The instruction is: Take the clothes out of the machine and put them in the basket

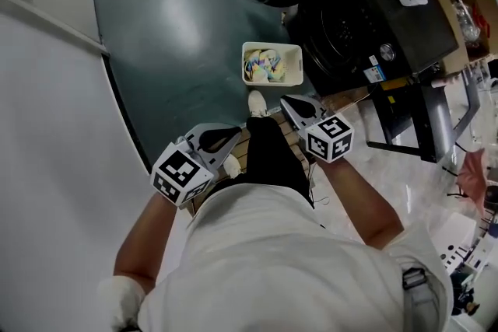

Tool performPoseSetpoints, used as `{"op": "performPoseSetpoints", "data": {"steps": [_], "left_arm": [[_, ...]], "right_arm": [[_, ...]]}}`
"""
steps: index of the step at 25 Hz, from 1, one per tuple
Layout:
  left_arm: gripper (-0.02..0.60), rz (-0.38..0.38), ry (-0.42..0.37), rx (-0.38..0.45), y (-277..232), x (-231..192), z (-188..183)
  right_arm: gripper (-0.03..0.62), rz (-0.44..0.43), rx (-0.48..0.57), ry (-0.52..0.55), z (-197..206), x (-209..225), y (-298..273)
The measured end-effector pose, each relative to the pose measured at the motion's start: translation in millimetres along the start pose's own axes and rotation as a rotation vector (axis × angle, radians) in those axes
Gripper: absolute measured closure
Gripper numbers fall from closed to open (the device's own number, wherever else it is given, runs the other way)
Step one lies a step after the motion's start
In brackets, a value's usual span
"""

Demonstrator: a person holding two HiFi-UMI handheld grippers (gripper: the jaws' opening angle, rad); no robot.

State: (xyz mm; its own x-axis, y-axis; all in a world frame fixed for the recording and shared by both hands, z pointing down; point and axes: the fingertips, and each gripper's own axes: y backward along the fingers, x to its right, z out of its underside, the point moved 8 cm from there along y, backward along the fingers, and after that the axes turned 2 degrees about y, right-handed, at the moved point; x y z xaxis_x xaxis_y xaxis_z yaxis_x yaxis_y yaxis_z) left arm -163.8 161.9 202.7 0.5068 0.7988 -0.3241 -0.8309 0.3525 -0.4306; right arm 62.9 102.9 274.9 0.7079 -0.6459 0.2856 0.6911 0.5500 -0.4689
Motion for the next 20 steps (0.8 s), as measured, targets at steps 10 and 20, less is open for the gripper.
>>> {"op": "performPoseSetpoints", "data": {"steps": [10, 20], "left_arm": [[0.585, -0.046, 0.051, 0.056, 36, 23, -5], [0.584, -0.037, 0.049, 0.050, 30, 30, -3]], "right_arm": [[0.589, -0.052, 0.106, 0.066, -33, -57, 51], [0.589, -0.047, 0.146, 0.102, -36, -72, 71]]}}
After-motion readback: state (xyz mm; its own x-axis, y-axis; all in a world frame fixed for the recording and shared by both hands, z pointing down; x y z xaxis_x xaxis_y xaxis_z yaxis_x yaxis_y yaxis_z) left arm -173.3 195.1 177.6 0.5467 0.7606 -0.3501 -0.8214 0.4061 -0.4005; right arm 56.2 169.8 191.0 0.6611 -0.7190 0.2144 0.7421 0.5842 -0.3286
